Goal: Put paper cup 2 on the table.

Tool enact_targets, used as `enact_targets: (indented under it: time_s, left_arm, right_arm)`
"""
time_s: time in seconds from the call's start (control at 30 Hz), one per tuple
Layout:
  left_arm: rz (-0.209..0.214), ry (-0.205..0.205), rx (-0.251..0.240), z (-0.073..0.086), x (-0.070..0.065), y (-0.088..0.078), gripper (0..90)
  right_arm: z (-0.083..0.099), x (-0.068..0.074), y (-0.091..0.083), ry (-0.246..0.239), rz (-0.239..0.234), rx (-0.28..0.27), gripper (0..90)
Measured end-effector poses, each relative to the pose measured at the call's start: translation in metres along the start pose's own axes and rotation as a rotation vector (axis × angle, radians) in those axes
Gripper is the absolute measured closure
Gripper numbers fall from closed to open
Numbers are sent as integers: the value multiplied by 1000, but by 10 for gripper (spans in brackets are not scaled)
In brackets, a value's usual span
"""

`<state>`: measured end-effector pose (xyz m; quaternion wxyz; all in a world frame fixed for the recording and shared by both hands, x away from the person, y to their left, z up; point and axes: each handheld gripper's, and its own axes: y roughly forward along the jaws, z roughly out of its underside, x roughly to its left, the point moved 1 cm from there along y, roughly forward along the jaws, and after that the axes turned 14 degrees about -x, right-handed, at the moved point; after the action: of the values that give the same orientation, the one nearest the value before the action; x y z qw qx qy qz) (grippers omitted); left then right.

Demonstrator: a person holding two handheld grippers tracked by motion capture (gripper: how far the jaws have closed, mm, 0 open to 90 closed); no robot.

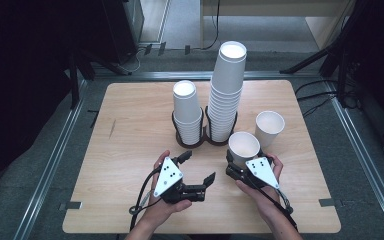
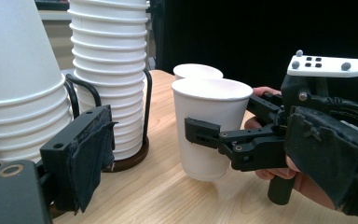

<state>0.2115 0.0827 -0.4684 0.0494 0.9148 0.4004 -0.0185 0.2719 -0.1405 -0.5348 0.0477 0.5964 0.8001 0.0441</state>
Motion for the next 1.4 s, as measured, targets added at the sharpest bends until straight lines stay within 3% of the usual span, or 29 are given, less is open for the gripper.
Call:
enact_targets:
  time_s: [1.4]
  left_arm:
    - [-8,1,7,1,0,1,89]
  right_arm:
    - [10,-4,3,28,0,89,123]
